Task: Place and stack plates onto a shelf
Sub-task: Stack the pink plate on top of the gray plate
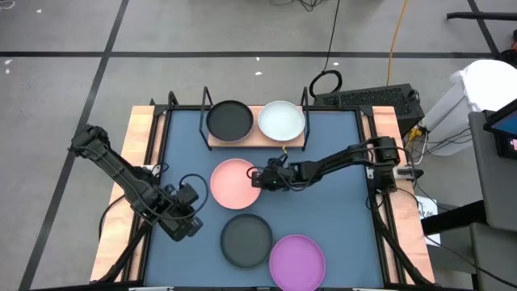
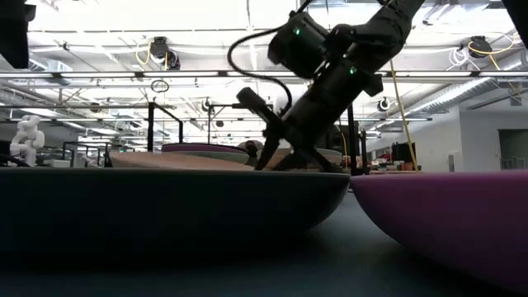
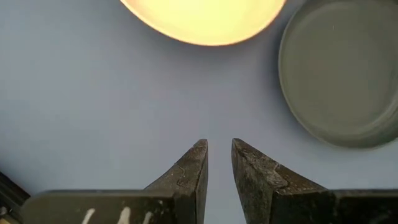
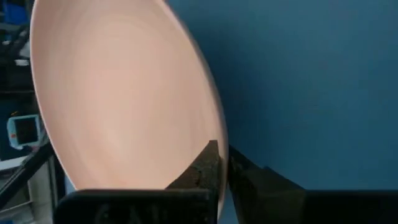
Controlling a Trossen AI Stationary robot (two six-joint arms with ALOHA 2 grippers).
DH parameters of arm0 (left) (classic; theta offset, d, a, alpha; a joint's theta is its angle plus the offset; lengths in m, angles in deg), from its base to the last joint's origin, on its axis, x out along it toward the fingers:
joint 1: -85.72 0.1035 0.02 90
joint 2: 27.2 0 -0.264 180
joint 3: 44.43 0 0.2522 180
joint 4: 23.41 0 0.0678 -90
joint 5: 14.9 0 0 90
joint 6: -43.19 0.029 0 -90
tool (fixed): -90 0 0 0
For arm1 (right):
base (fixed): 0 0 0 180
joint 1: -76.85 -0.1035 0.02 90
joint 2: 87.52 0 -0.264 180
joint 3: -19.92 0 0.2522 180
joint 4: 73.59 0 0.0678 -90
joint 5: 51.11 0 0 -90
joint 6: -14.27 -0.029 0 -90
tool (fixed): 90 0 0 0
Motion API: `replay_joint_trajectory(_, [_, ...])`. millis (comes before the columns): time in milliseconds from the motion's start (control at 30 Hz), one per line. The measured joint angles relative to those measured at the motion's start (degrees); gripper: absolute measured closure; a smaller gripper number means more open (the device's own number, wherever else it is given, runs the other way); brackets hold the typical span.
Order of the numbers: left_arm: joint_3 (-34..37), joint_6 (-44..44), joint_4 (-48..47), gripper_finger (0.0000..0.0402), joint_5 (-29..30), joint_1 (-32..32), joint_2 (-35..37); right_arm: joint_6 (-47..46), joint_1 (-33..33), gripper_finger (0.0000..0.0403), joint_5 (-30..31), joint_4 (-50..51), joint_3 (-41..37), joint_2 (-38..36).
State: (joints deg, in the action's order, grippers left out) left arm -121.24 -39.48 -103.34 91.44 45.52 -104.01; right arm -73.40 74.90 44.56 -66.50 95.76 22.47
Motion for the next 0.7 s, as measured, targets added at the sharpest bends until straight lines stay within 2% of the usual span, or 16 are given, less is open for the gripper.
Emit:
replay_joint_trajectory(200, [0.0,-0.65,0.0,0.0326,2.25,0.0,0.0,2.27,0.0,0.0399,0.85,3.16,0.0,-6.63])
replay_joint_trajectory(500, [0.0,-0.64,-0.01,0.0326,4.62,0.0,0.0,4.47,0.15,0.0401,9.62,18.03,0.0,-20.87])
replay_joint_trajectory(700, [0.0,0.09,0.0,0.0326,6.4,0.04,0.0,4.68,0.45,0.0402,15.79,23.89,0.0,-30.1])
